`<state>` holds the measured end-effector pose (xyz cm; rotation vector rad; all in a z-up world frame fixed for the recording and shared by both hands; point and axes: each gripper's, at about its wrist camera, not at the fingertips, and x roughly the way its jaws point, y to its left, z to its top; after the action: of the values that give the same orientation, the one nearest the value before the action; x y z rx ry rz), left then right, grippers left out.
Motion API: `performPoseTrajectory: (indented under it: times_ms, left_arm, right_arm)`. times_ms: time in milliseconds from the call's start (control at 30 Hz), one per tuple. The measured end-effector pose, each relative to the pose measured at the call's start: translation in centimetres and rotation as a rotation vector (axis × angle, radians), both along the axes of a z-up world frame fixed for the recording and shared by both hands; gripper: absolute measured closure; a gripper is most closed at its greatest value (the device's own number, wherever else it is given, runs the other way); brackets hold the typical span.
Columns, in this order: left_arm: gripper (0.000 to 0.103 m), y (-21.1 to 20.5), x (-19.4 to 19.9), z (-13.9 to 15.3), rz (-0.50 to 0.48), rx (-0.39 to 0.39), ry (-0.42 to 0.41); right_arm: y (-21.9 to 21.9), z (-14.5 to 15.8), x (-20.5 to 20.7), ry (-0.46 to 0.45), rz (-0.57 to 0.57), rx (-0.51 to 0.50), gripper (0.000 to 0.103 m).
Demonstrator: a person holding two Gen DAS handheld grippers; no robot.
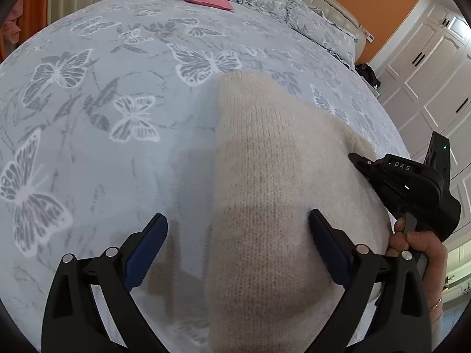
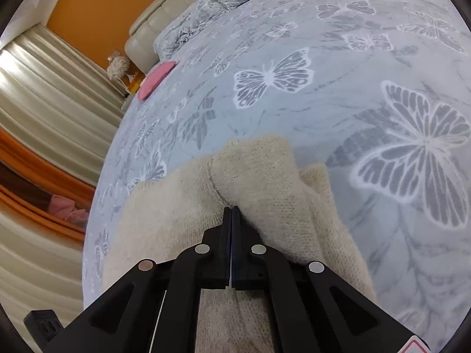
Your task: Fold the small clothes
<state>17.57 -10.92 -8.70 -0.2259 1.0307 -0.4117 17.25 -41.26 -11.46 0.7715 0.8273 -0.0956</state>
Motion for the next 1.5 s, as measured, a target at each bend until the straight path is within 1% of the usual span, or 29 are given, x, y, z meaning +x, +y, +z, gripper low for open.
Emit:
performPoseTrajectory:
  times_ms: [67,100,133,167,267,300,367,400,433,467,500,533,567,667,733,767,800,833,867,900,967,1033,1100,1133,1200,1267,1333,1433,1500]
  left_arm:
    - [0.009,-0.1,0.0,-0.1,0.001,0.006,-0.005]
    - [0.009,0.0,0.0,-0.1,0.003,0.004,-0.008]
    - [0.009,0.1,0.0,0.0,0.006,0.004,-0.011]
    - [0.009,0.2,0.0,0.1,0.007,0.005,-0.015]
    - [0.009,0.3,0.0,0.2,0.006,0.005,-0.025]
    - [0.009,0.2,-0.1,0.3,0.006,0.008,-0.030]
    - [0.009,0.1,-0.4,0.4,0.005,0.027,-0.054]
    - [0.009,0.1,-0.6,0.5,0.003,0.038,-0.067]
    - [0.009,0.0,-0.8,0.6,-0.001,0.048,-0.077]
    - [0.010,0.0,-1.2,1.0,-0.001,0.066,-0.090]
    - [0.010,0.2,-1.8,1.5,0.006,0.086,-0.105]
    - [0.010,0.5,-2.7,2.2,0.011,0.103,-0.127]
    - [0.010,0.8,-3.4,2.9,0.008,0.113,-0.144]
    - [0.010,1.5,-5.3,4.9,-0.001,0.170,-0.178]
    - [0.008,2.2,-6.3,5.8,-0.003,0.202,-0.190]
    - [0.008,2.8,-6.8,6.1,0.008,0.224,-0.193]
    - [0.008,3.3,-7.3,6.3,0.017,0.236,-0.194]
    - [0.008,3.9,-7.7,6.5,0.030,0.246,-0.192]
    - [0.008,4.4,-8.1,6.5,0.040,0.252,-0.191]
    - [0.008,5.0,-8.6,6.5,0.051,0.253,-0.193]
    - [0.008,5.9,-9.3,6.0,0.065,0.254,-0.192]
    - [0.008,6.4,-10.2,5.1,0.074,0.281,-0.220]
    - [0.008,5.9,-10.4,4.2,0.069,0.375,-0.231]
    - [0.008,5.3,-10.5,4.2,0.048,0.400,-0.247]
    - [0.008,4.6,-11.1,4.3,0.015,0.402,-0.297]
    - [0.008,4.1,-11.7,3.9,-0.025,0.390,-0.286]
    - [0.008,3.7,-12.1,3.8,-0.045,0.397,-0.284]
    - [0.008,3.8,-12.5,4.1,-0.037,0.400,-0.312]
    - [0.008,4.3,-12.4,4.1,-0.018,0.375,-0.296]
  right_arm:
    - [0.0,0.6,-0.5,-0.010,-0.015,-0.003,0.103]
    - [0.4,1.5,-0.8,-0.007,-0.025,-0.037,0.103]
    - [1.3,3.3,-1.4,0.005,-0.020,-0.117,0.102]
    - [2.2,4.7,-2.1,0.001,0.009,-0.178,0.097]
    - [4.5,7.1,-5.0,0.033,0.069,-0.323,0.097]
    - [5.1,6.8,-6.4,0.072,0.065,-0.359,0.097]
    - [5.5,4.5,-8.0,0.165,0.066,-0.357,0.097]
    - [5.8,3.1,-8.6,0.176,0.079,-0.365,0.098]
    - [5.9,3.0,-8.7,0.167,0.077,-0.392,0.101]
    - [6.1,3.9,-8.7,0.172,0.083,-0.432,0.101]
    - [6.3,5.1,-8.9,0.164,0.075,-0.444,0.099]
    - [6.4,6.3,-9.6,0.130,0.057,-0.442,0.092]
    - [6.7,7.4,-11.1,0.082,0.048,-0.437,0.091]
    - [7.3,7.7,-15.0,0.054,0.040,-0.434,0.091]
    - [7.3,7.0,-17.6,0.076,0.014,-0.371,0.088]
    - [6.8,6.8,-18.1,0.086,-0.012,-0.293,0.086]
    - [6.3,6.8,-19.2,0.066,-0.039,-0.221,0.083]
    - [5.8,6.7,-19.9,0.048,-0.065,-0.168,0.071]
    - [5.5,6.3,-20.4,0.064,-0.106,-0.144,0.061]
    - [5.2,6.0,-20.5,0.089,-0.132,-0.141,0.060]
    - [5.0,5.3,-20.0,0.135,-0.141,-0.134,0.060]
    - [5.2,5.0,-19.8,0.187,-0.142,-0.168,0.060]
    - [5.6,5.4,-20.0,0.200,-0.150,-0.228,0.060]
    - [6.0,5.8,-20.0,0.193,-0.153,-0.263,0.060]
    - [6.8,6.2,-20.0,0.186,-0.145,-0.313,0.060]
    - [7.1,6.3,-19.8,0.187,-0.133,-0.356,0.060]
    - [7.7,6.5,-19.6,0.173,-0.112,-0.379,0.060]
    - [8.7,7.1,-19.7,0.144,-0.079,-0.410,0.059]
    - [9.4,7.4,-19.7,0.127,-0.053,-0.433,0.053]
